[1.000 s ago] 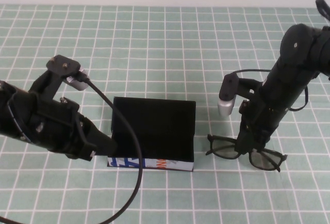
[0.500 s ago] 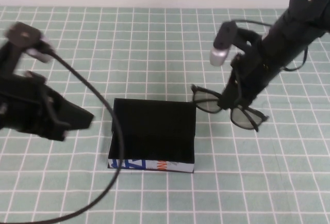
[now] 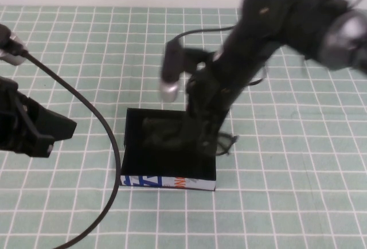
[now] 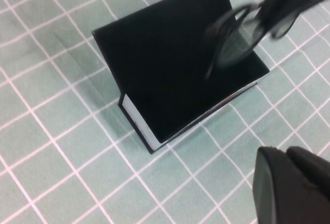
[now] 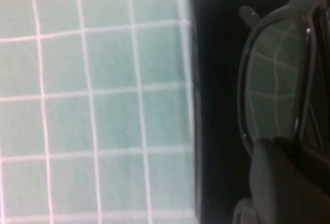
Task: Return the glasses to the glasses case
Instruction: Place the glasses in the glasses case, then close the glasses case
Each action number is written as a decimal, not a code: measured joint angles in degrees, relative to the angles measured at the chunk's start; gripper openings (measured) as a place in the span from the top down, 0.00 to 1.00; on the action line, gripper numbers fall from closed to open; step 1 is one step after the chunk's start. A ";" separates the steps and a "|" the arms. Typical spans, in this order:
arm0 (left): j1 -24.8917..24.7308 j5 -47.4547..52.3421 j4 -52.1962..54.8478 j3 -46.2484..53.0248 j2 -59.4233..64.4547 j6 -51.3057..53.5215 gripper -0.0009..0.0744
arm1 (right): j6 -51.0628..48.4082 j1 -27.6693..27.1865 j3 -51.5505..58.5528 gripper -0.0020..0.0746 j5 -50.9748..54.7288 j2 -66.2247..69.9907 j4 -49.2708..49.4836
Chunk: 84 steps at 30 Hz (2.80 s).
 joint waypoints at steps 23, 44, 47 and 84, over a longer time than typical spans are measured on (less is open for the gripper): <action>0.00 -0.24 0.13 0.65 -0.05 -1.34 0.99 | 1.65 4.97 -7.23 0.97 -0.10 12.48 -0.91; 0.00 0.14 0.13 0.74 -0.05 -1.34 0.99 | 4.52 4.97 -7.23 0.72 -0.10 12.48 -3.18; -1.44 -0.17 0.13 2.11 -0.05 -0.18 0.99 | 4.52 4.87 -8.54 0.72 -0.10 11.80 -3.43; -22.31 -35.48 -23.95 14.99 29.07 20.40 0.99 | 32.99 -8.11 -20.75 0.99 -12.97 21.39 3.14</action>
